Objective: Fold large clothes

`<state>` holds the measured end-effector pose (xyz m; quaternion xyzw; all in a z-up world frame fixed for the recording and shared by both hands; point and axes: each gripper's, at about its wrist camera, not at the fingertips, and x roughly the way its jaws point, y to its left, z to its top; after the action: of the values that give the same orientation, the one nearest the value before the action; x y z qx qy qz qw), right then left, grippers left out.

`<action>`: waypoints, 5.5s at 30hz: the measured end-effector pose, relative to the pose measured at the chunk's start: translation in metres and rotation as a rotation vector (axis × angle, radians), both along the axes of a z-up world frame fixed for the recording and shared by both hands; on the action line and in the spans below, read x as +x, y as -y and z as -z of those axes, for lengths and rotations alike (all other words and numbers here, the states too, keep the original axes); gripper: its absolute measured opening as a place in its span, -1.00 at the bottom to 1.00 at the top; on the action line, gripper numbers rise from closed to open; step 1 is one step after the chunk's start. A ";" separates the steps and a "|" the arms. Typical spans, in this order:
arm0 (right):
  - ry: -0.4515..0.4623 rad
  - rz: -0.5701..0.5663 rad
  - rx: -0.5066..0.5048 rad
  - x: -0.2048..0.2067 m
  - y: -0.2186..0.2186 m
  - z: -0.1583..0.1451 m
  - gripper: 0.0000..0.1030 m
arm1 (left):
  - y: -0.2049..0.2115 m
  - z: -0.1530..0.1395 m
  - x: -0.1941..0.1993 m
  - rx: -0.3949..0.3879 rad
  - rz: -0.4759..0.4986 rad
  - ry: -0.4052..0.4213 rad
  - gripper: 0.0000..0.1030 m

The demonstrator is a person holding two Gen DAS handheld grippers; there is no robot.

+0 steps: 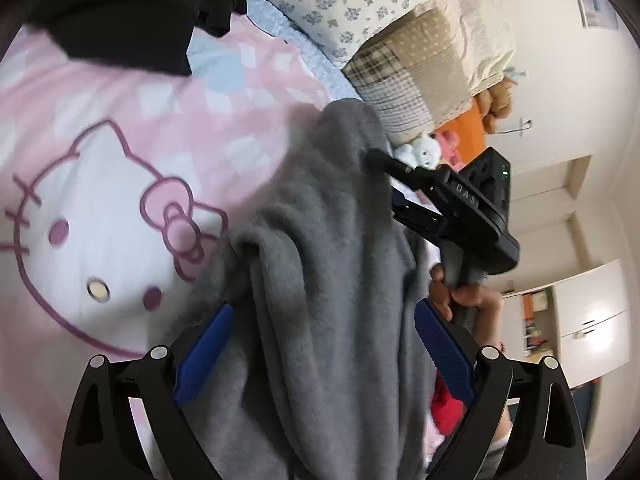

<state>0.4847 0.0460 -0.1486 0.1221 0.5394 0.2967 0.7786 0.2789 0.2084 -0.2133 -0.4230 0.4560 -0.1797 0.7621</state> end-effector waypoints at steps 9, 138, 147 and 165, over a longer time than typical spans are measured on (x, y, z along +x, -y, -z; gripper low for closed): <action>-0.012 -0.001 0.017 0.000 -0.004 0.003 -0.59 | 0.000 0.026 0.025 0.002 -0.014 -0.087 -0.14; 0.288 -0.428 -0.080 -0.431 -0.046 -0.037 0.42 | -0.014 -0.062 -0.226 0.264 0.091 0.095 0.38; 0.325 -0.522 -0.316 -0.449 -0.147 0.040 0.31 | -0.057 -0.019 -0.214 0.219 0.035 0.002 0.40; 0.311 -0.401 -0.193 -0.442 -0.095 0.020 -0.70 | -0.025 -0.035 -0.016 0.503 0.113 0.021 0.56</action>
<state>0.0428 0.1406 -0.1687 -0.1091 0.4524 0.4072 0.7859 0.2630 0.2334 -0.1779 -0.1921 0.5014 -0.1071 0.8368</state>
